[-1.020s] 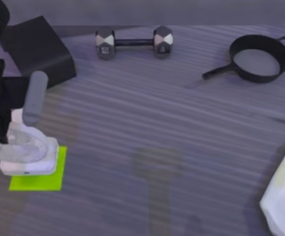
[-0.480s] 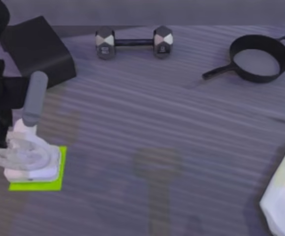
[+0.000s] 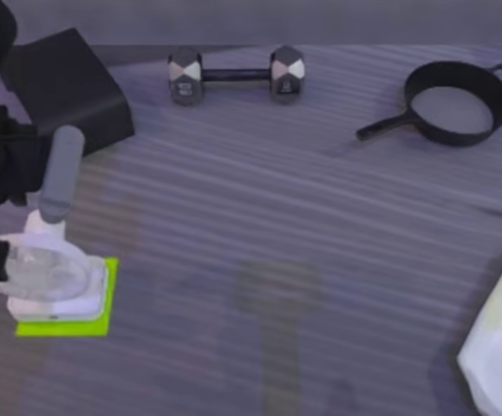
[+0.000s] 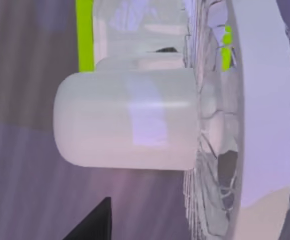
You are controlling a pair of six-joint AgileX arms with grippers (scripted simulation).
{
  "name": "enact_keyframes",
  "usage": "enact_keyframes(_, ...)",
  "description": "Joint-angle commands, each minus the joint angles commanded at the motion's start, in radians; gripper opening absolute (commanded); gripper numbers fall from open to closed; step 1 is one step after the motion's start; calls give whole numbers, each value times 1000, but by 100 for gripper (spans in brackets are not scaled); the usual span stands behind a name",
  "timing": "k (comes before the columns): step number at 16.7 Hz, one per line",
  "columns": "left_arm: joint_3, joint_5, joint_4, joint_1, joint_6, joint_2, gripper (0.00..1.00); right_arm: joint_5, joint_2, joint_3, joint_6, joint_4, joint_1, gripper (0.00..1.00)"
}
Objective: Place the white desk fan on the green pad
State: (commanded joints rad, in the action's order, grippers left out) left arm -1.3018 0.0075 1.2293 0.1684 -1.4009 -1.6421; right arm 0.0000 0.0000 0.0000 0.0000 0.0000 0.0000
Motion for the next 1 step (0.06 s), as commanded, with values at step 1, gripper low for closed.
enact_keyframes(1,0,0,0,0,0,0,100,0,0,0,0,0,0,100)
